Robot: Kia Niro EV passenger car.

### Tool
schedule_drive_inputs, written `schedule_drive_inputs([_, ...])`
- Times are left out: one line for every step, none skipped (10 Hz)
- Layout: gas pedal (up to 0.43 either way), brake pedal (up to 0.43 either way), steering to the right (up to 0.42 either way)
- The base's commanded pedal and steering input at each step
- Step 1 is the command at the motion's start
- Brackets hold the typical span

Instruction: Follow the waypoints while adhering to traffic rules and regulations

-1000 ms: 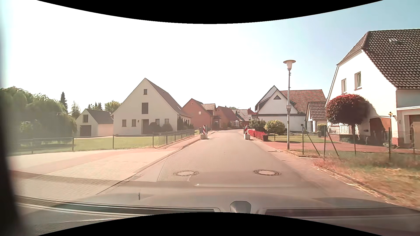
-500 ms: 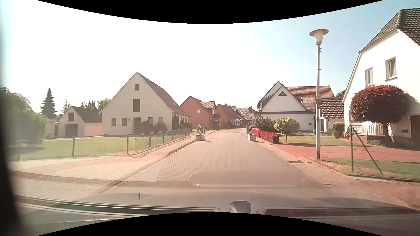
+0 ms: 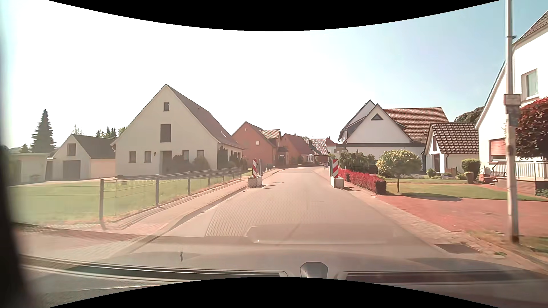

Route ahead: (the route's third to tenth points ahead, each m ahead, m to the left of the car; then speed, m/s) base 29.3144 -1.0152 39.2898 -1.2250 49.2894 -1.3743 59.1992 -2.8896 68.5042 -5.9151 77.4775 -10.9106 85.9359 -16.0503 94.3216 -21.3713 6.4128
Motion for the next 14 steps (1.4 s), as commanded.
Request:
schedule_drive_inputs([0.13,0.006,0.005])
schedule_drive_inputs([0.157,0.006,0.006])
schedule_drive_inputs([0.197,0.006,0.006])
schedule_drive_inputs([0.209,0.006,0.006])
schedule_drive_inputs([0.22,0.006,0.007])
schedule_drive_inputs([0.22,0.0,0.007])
schedule_drive_inputs([0.22,0.006,0.006])
schedule_drive_inputs([0.22,0.006,0.008])
schedule_drive_inputs([0.22,0.0,0.011])
schedule_drive_inputs([0.22,0.006,0.011])
schedule_drive_inputs([0.209,0.006,0.011])
schedule_drive_inputs([0.197,0.006,0.011])
schedule_drive_inputs([0.197,0.006,0.011])
schedule_drive_inputs([0.177,0.006,0.011])
